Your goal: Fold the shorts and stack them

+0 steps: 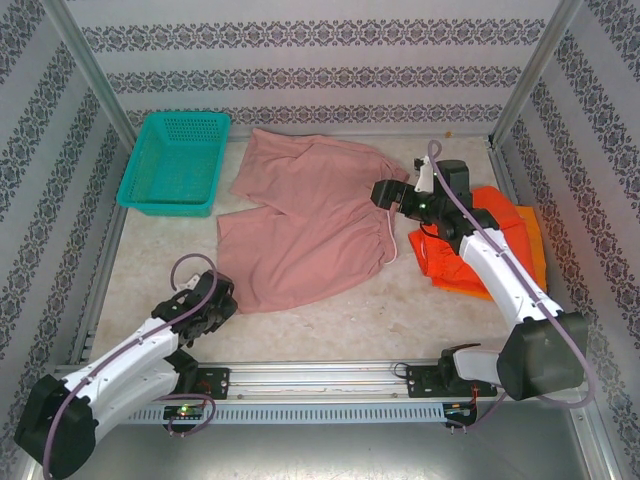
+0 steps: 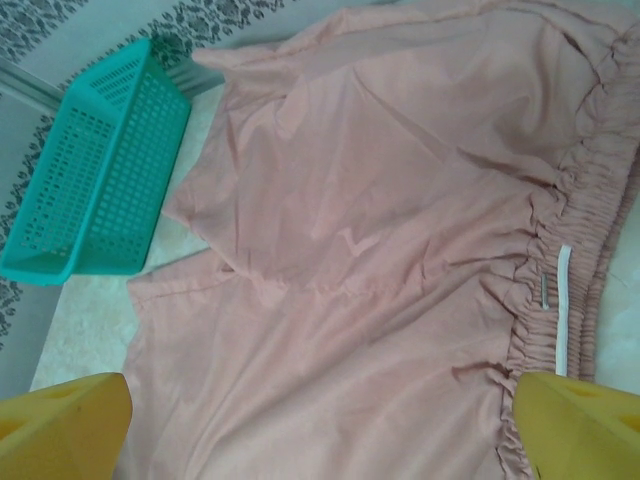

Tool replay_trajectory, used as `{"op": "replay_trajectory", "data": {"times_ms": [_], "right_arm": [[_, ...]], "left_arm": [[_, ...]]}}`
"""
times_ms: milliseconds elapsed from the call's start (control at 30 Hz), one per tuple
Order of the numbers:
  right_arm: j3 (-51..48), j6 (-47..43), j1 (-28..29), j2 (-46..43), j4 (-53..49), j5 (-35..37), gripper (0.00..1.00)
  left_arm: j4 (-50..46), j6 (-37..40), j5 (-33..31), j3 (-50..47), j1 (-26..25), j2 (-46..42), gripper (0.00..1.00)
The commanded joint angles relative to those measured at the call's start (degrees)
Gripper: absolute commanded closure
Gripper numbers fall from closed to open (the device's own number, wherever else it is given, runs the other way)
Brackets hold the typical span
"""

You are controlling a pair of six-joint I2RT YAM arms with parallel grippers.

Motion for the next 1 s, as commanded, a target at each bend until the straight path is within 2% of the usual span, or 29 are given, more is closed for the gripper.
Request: {"op": "replay_trajectory", "data": {"times_ms": [0,100,200,300,467,567,633,800,967], "right_arm": [[-1.2,-3.2,-0.3,-1.2,-0.1,-2.3,0.03],[-1.4,-7.5,0.5,-1.5,-1.8,-3.1,0.03],[-1.4,-16.3,2.9,-2.9,-4.1,-1.7,0.03],[-2.3,-29.1,7.2,-5.2,-6.2,4.2,0.03],[-4.3,-48.0,12.8,-7.3,-11.3,11.7,0.03],[-4.9,-53.7,14.8,-7.0,-14.7,15.2,0.07],[-7.0,-56.3,15.6,-7.2,-14.6,17.4,0.14],[-13.6,-65.2,18.5,-6.9,-11.9,24.9,0.26],[-17.4,-71.8,19.9,-2.3,-9.0,32.9,0.33]], "left_arm": [[4.8,0.9,0.4,-0.3,0.8,1.3,0.80],[5.1,2.5,0.1,0.7,1.1,1.3,0.99],[1.8,6.6,-2.1,5.1,1.6,-0.6,1.00],[-2.8,11.8,-4.9,11.0,2.6,-2.4,1.00],[-4.4,17.9,-4.5,17.6,5.1,-2.0,1.00],[-2.6,19.9,-3.4,20.9,6.5,-0.2,1.00],[-0.7,21.0,-2.3,23.2,7.6,1.7,1.00],[3.3,22.9,1.3,29.8,10.1,7.6,1.00],[6.0,24.0,3.7,35.4,11.8,12.3,1.00]]}}
